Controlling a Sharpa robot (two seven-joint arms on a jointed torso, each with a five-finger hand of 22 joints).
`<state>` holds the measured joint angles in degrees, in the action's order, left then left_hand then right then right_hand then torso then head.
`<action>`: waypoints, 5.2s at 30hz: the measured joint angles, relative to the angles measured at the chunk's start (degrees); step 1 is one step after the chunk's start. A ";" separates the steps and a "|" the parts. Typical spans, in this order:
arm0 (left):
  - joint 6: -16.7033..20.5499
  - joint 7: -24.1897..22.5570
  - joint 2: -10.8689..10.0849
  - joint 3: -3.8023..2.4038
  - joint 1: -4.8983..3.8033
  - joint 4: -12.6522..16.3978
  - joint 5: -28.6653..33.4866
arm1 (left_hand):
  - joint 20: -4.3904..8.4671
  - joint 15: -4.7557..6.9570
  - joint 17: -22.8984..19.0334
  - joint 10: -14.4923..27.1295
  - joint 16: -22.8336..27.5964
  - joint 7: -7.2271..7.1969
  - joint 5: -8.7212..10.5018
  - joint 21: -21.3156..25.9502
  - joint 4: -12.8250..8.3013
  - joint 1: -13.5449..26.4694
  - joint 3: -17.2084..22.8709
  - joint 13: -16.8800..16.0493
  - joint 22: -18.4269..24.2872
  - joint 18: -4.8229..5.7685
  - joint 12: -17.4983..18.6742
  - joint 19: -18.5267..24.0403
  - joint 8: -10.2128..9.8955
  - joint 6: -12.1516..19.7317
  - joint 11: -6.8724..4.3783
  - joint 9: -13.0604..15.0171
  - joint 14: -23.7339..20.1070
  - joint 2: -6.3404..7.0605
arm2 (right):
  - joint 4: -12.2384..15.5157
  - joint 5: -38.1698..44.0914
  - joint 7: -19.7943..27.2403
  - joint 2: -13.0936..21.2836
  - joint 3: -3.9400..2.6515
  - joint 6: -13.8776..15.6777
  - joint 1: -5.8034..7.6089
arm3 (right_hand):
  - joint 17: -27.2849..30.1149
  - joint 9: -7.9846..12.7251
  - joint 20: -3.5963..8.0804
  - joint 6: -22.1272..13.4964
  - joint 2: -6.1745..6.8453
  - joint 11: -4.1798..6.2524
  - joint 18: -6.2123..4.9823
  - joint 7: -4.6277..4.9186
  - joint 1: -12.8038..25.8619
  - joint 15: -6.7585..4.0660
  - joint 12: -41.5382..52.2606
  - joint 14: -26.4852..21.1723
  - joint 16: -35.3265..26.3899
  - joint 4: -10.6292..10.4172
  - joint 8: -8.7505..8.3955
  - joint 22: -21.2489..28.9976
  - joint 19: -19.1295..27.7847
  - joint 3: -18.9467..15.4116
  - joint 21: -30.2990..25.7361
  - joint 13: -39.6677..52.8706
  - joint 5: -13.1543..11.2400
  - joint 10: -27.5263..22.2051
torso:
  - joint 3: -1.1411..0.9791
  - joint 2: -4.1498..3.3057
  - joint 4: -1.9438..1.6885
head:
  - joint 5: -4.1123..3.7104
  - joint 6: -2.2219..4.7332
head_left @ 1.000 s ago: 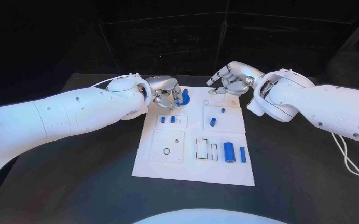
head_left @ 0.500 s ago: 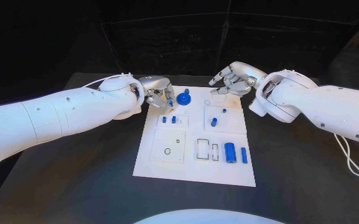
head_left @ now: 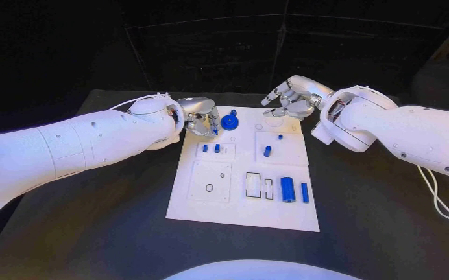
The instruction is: Assemble the parts on the task board
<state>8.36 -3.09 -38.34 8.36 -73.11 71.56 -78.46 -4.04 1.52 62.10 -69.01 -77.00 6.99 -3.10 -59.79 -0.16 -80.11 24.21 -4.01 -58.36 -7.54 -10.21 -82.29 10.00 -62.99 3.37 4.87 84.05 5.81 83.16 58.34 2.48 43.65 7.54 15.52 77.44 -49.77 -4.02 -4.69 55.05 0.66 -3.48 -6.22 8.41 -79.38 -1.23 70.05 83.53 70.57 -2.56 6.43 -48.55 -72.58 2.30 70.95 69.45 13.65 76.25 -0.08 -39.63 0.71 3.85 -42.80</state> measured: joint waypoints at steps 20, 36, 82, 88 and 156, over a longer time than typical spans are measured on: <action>-1.30 0.76 0.50 -0.03 0.08 -0.75 -0.06 | -0.02 0.00 -0.06 -0.20 0.00 0.10 0.00 0.00 0.00 0.00 0.00 0.00 -0.11 -0.01 0.22 0.02 -0.01 -0.10 -0.21 -0.04 0.00 0.00 | -0.03 0.12 -0.04 -0.03 0.00 0.02 0.00 | 0.01 0.00 0.00 0.00 0.00 0.00 0.00 0.00 0.00 0.00 0.00 0.00 0.00 0.00 0.00 0.00 0.00 0.00 0.00 0.00 0.00 0.00 | 0.02 0.03 0.00 | 0.09 -0.27; -1.99 1.18 0.51 0.01 0.14 -0.26 -0.09 | -0.02 0.00 -0.06 -0.52 0.00 -0.02 0.00 -0.23 -0.16 0.00 0.15 -0.01 -0.28 0.00 0.22 0.02 -0.02 -0.40 -0.11 -0.07 0.00 0.00 | -0.10 0.13 -0.06 -0.12 0.00 0.05 0.00 | 0.01 0.00 0.00 0.00 0.00 0.00 0.00 0.00 0.00 0.00 0.00 0.00 0.00 0.00 0.00 0.00 0.00 0.00 0.00 0.00 0.00 0.00 | 0.01 0.02 -0.04 | 0.15 -0.44; -3.10 2.53 -0.67 0.02 0.14 -0.66 0.57 | -0.78 -0.95 -1.74 2.50 0.00 1.90 -0.01 -0.58 -0.15 2.41 0.46 0.15 -1.11 0.00 4.78 -0.04 -4.62 4.25 1.67 -1.19 -0.11 1.95 | -0.41 0.37 -0.26 0.04 0.00 0.12 0.00 | 2.64 0.05 0.19 -0.21 -0.32 0.36 -0.92 0.19 -0.32 -0.31 -12.38 -0.30 -1.94 -0.02 0.00 2.77 0.45 1.14 -2.00 -12.12 0.00 -7.90 | 0.03 0.04 0.00 | -0.07 -0.68; -1.72 2.33 -3.36 -0.05 0.14 0.43 3.86 | -0.78 -1.05 -2.08 2.58 0.00 2.10 -0.01 -0.56 -0.15 2.53 0.46 0.15 -0.78 0.00 4.79 -0.04 -4.86 4.45 1.75 -1.17 -0.19 2.07 | -0.52 1.53 -0.35 0.72 0.01 0.06 0.00 | 5.14 0.05 0.51 1.99 0.15 0.75 -0.92 -0.51 -2.29 -0.53 -29.78 -0.52 -4.13 0.33 0.39 6.40 1.54 4.18 -4.47 -28.41 -0.70 -14.24 | 0.10 0.11 -0.07 | -0.38 -0.49; 12.22 -26.53 -12.75 0.42 0.16 12.24 79.15 | -0.98 -1.02 -21.78 -1.79 12.09 1.80 -1.11 22.96 0.63 4.37 1.72 -0.71 19.66 -2.19 4.79 8.76 -3.72 0.86 1.08 -1.00 -6.56 1.35 | -2.14 33.72 -9.29 -1.07 -0.10 -6.64 -5.84 | -8.12 0.02 -1.43 5.52 5.70 -1.64 -1.81 0.96 -2.45 1.43 -63.46 0.41 3.83 1.73 -2.46 3.92 -0.44 22.34 -3.11 -63.13 -5.99 -9.75 | 0.06 0.01 0.07 | -4.07 0.95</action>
<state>20.59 -29.62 -51.09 8.77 -72.95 83.80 0.70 -5.02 0.50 40.32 -70.79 -64.90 8.79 -4.21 -36.83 0.47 -75.75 25.93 -4.72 -38.69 -9.73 -5.41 -73.53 6.27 -62.13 4.46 3.86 77.50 7.16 81.02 92.07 -6.82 42.58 7.44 8.88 71.60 -57.89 -4.00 -6.12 60.57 6.36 -5.12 -8.03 9.37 -81.83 0.20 6.59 83.94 74.39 -0.83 3.98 -44.63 -73.02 24.64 67.84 6.32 7.66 66.50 -0.02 -39.62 0.78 -0.23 -41.85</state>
